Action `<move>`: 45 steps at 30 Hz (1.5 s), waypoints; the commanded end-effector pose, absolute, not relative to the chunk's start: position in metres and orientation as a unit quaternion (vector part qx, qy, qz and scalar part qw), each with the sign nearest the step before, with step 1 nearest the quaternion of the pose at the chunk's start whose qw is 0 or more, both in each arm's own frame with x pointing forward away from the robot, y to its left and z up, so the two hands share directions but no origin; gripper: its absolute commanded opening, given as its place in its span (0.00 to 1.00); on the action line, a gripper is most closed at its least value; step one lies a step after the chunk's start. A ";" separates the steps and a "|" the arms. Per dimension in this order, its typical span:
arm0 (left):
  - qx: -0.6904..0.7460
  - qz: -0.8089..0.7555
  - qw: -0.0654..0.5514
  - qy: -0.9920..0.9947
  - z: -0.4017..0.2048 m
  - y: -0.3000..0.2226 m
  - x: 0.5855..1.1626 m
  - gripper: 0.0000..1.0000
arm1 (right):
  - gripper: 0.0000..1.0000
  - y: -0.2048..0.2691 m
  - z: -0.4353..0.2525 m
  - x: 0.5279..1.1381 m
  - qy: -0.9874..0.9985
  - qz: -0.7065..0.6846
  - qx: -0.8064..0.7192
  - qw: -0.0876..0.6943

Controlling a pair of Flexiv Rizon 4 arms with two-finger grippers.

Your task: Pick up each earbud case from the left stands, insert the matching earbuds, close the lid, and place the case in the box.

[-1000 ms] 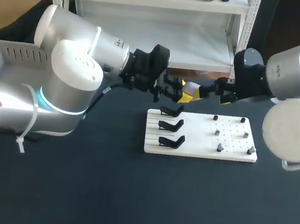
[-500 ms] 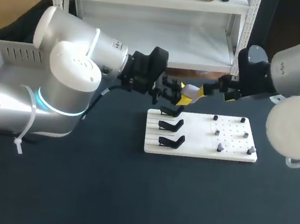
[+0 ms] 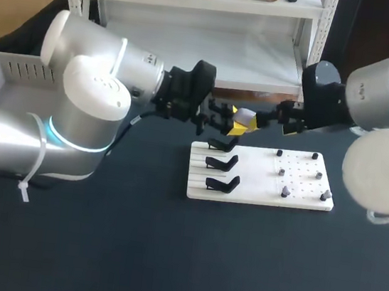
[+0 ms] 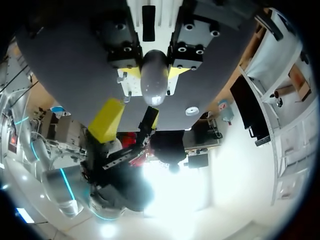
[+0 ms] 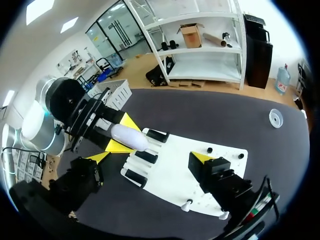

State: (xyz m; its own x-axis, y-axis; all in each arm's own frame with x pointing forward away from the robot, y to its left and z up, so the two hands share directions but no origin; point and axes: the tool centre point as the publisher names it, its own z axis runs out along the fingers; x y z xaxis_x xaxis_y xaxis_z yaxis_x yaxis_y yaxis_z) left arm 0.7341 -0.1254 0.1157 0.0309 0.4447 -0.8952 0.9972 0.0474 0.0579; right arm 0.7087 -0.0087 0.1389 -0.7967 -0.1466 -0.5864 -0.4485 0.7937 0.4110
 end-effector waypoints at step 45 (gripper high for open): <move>0.514 -0.426 0.484 0.565 0.157 -0.085 0.699 0.00 | 1.00 -0.092 0.109 0.644 0.964 0.035 -0.185 0.186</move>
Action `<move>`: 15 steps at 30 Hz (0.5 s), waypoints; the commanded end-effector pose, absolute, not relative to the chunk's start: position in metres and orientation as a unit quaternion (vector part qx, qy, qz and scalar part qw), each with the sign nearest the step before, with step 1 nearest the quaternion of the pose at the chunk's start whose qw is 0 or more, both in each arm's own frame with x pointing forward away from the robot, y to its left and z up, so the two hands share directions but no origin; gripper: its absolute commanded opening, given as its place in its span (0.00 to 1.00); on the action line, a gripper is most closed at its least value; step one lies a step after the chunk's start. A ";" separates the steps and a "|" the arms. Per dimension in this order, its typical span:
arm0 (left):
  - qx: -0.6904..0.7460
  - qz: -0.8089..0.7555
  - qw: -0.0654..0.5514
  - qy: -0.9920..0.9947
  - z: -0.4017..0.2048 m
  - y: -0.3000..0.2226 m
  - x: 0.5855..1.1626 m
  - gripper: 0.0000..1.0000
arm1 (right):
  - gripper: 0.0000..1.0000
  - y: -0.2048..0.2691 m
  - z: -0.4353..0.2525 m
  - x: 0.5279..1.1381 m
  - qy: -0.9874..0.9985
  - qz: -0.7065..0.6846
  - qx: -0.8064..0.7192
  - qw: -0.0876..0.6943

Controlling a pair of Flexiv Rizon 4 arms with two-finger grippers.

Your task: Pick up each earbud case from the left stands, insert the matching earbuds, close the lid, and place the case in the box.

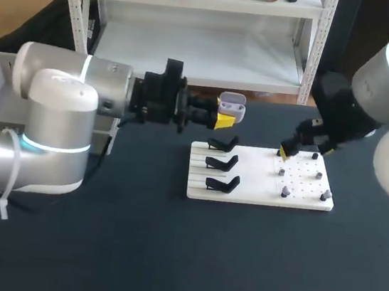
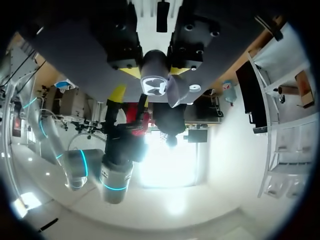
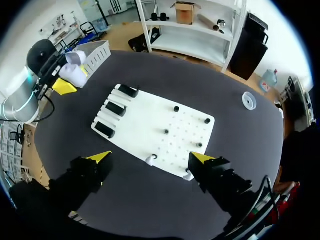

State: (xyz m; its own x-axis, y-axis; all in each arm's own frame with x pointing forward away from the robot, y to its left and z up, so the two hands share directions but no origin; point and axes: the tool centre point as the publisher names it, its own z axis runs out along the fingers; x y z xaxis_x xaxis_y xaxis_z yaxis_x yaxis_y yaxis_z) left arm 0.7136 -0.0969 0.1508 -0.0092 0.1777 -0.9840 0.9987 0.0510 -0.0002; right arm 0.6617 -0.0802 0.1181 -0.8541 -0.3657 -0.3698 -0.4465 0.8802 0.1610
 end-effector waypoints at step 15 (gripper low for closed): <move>0.505 -0.421 0.487 0.574 0.153 -0.074 0.697 0.00 | 1.00 -0.138 0.062 0.615 0.978 -0.031 -0.161 0.127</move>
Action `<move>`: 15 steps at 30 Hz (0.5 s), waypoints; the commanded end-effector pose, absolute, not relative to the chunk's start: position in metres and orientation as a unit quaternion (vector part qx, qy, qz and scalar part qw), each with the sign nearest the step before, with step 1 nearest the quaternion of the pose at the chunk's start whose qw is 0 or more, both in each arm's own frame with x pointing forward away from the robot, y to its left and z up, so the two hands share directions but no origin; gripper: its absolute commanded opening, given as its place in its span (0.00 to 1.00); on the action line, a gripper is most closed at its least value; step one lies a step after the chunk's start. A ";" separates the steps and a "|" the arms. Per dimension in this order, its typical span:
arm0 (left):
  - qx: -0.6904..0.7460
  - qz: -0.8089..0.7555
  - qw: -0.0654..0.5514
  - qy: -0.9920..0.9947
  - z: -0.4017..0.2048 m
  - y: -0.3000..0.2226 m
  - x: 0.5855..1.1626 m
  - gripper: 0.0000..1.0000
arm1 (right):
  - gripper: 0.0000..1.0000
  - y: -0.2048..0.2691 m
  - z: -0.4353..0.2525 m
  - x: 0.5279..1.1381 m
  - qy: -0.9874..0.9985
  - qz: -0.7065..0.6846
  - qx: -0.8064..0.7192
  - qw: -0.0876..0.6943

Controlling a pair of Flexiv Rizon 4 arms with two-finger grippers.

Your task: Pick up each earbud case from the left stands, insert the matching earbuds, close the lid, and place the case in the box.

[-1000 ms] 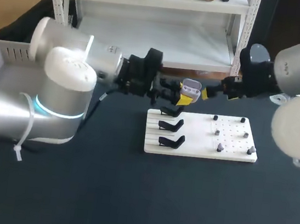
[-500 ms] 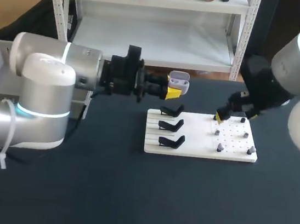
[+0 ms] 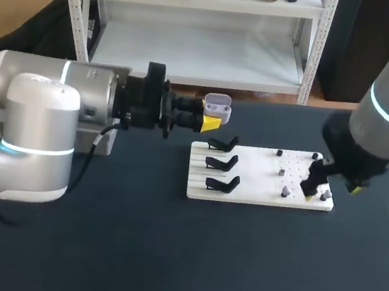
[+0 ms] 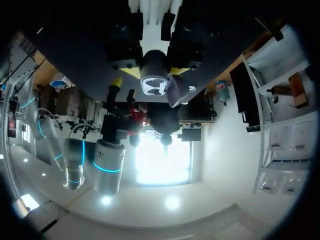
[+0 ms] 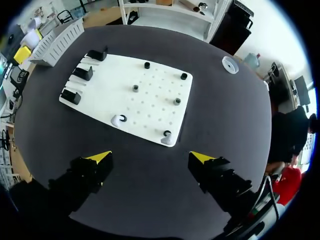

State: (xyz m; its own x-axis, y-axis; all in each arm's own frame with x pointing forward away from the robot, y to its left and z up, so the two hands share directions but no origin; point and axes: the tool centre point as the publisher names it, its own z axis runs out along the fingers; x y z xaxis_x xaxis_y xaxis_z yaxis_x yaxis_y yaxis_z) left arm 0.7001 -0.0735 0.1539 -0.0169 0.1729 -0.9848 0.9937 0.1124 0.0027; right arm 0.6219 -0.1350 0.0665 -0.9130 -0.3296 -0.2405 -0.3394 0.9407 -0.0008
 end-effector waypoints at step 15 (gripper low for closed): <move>0.505 -0.421 0.487 0.574 0.153 -0.074 0.697 0.00 | 0.72 -0.135 0.050 0.628 0.984 -0.040 -0.152 0.082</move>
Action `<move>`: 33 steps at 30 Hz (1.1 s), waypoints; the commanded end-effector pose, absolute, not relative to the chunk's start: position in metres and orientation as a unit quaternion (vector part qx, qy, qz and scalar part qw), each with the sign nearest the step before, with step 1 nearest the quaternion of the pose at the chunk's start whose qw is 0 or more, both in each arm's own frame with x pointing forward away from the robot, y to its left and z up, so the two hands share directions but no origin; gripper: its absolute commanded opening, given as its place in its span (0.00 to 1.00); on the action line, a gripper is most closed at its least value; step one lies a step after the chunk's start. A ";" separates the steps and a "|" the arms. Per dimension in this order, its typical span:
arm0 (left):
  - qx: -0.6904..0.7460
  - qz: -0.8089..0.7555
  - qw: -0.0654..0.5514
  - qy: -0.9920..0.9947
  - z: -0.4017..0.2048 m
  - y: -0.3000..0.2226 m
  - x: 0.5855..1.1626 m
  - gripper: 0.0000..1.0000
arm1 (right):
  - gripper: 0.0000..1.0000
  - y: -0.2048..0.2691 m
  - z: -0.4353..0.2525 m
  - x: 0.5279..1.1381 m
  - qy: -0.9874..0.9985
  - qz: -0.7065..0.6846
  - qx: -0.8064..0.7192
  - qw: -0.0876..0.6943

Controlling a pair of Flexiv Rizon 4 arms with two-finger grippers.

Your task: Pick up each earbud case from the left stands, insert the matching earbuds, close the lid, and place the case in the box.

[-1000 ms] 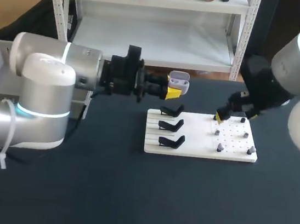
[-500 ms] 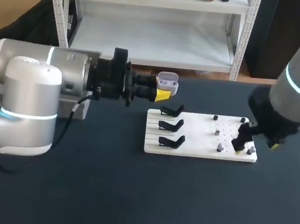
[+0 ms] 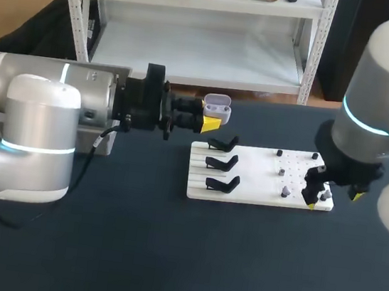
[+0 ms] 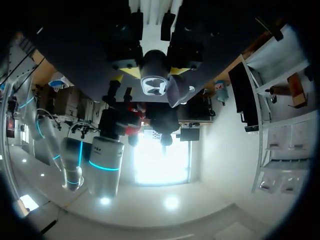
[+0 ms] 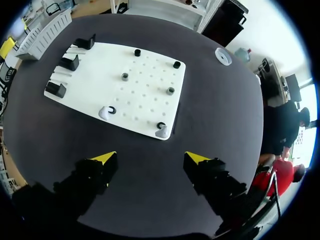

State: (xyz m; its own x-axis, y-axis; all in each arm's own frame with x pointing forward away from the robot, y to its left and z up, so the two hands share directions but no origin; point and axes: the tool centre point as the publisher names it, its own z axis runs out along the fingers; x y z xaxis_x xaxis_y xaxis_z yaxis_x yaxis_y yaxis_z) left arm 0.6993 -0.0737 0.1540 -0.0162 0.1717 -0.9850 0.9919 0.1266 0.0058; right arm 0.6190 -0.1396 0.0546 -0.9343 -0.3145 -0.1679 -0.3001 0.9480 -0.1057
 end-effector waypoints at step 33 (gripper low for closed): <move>0.505 -0.421 0.487 0.574 0.153 -0.074 0.697 0.00 | 0.43 -0.146 0.028 0.649 0.988 -0.045 -0.129 0.073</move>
State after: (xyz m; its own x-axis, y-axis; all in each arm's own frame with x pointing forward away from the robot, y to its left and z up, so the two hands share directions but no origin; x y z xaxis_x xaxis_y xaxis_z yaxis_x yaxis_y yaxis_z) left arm 0.6989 -0.0742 0.1543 -0.0170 0.1732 -0.9847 0.9916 0.1294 0.0056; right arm 0.6459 -0.1483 0.0299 -0.9550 -0.2630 -0.1370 -0.2503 0.9627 -0.1031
